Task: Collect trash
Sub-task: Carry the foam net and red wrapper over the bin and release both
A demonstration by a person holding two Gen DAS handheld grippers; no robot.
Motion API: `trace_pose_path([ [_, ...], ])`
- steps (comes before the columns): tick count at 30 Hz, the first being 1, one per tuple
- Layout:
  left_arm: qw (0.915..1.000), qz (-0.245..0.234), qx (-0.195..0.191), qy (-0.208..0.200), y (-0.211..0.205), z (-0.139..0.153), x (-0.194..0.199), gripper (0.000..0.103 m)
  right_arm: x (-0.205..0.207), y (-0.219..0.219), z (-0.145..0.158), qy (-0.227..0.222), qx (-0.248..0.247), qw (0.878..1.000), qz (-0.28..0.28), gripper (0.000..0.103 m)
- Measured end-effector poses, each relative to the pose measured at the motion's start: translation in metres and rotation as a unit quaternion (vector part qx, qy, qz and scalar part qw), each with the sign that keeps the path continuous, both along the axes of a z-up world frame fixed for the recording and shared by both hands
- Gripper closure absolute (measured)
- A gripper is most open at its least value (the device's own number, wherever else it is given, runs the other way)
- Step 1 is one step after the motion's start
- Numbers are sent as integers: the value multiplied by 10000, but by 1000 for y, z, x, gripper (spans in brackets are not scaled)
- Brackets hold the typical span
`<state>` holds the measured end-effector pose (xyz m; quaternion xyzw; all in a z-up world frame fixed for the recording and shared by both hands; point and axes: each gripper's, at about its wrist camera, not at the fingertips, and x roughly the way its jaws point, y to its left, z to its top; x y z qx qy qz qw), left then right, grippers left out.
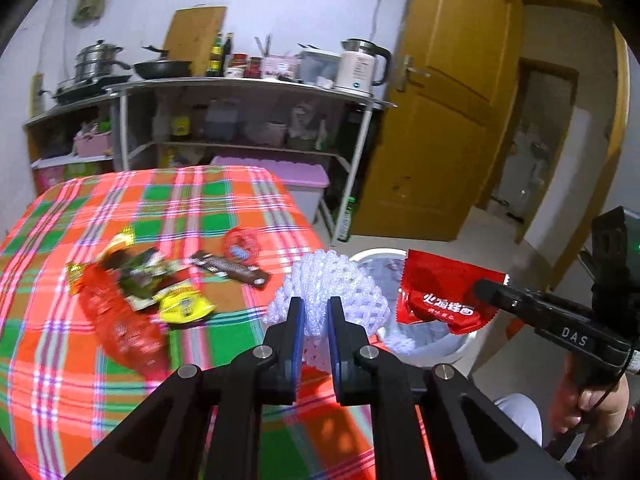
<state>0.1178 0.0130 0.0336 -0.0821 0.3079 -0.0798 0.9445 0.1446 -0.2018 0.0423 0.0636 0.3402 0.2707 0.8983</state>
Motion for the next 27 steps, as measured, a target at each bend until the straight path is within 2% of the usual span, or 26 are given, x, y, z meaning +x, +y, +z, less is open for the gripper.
trace_pose_path([
  [15, 9973, -676, 59, 275, -68, -22, 51, 92, 22, -51, -30, 273, -85, 9977, -607, 101],
  [27, 9913, -1029, 164, 803, -106, -60, 93, 90, 46, -74, -68, 768, -58, 9938, -802, 101],
])
